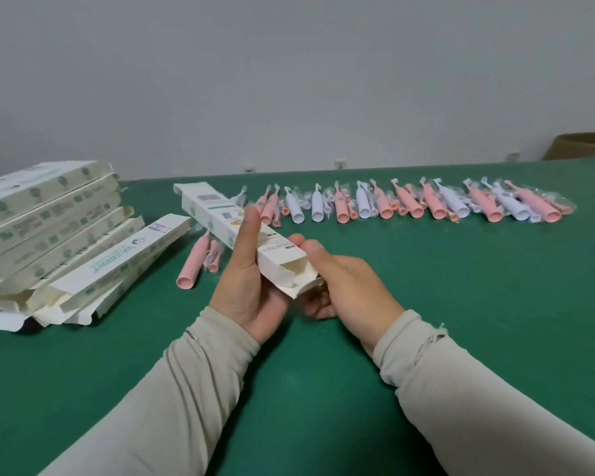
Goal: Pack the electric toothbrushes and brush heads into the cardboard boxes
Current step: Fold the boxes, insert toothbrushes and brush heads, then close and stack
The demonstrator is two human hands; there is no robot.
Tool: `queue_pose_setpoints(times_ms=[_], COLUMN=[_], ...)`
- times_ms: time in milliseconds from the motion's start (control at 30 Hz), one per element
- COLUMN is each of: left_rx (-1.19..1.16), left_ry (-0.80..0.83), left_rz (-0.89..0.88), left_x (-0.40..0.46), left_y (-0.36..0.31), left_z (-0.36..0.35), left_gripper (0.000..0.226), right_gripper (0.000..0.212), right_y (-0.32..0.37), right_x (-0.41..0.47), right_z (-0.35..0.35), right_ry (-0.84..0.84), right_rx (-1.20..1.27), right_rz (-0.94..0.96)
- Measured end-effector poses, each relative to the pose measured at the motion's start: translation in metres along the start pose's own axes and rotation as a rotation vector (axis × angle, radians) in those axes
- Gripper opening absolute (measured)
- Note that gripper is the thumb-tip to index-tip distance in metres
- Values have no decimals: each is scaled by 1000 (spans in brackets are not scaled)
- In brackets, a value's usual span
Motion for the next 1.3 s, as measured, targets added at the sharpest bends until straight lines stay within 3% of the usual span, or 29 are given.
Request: queue_pose_setpoints(times_ms=[67, 133, 467, 567, 667, 800, 1033, 1167, 1300], left_rx=[-29, -32, -47, -81, -76, -56, 47, -14, -72], left_ry=[-118, -165, -152, -131, -125, -96, -72, -104, -120], left_rz=[-47, -79, -74, -50, -26, -23, -101, -60, -47], left_x=[1, 1, 6, 8, 8, 8, 7, 8, 9], left_y=[-5, -7, -5, -4, -3, -1, 4, 1, -7], left_z=[0, -1, 4, 8, 9, 8, 5, 6, 9], left_gripper=[93, 98, 100, 101, 96, 81, 91, 99, 100], right_gripper=[41, 30, 20, 2, 18, 14, 24, 22, 6], right_y=[-3, -3, 5, 5, 1, -1, -7, -3, 3], right_x=[4, 5, -7, -12, -11, -9, -1, -4, -9], right_z=[2, 3, -5, -10, -10, -10, -7, -4, -3], right_ry=[-186, -239, -88, -19, -46, -119, -191, -144, -15], right_rx=[-123, -110, -157, -208, -324, -283, -153, -140, -205], right_rz=[143, 215, 340, 394, 447, 469, 363, 416, 486])
Point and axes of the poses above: each hand's wrist, its own x-axis towards the middle knuckle, its own z-axis out of the back of the hand, y = z × x, the point moved 1 cm from there along x, towards the middle knuckle, and after that the axes turned 1 degree about -y, right-handed, at the moved point
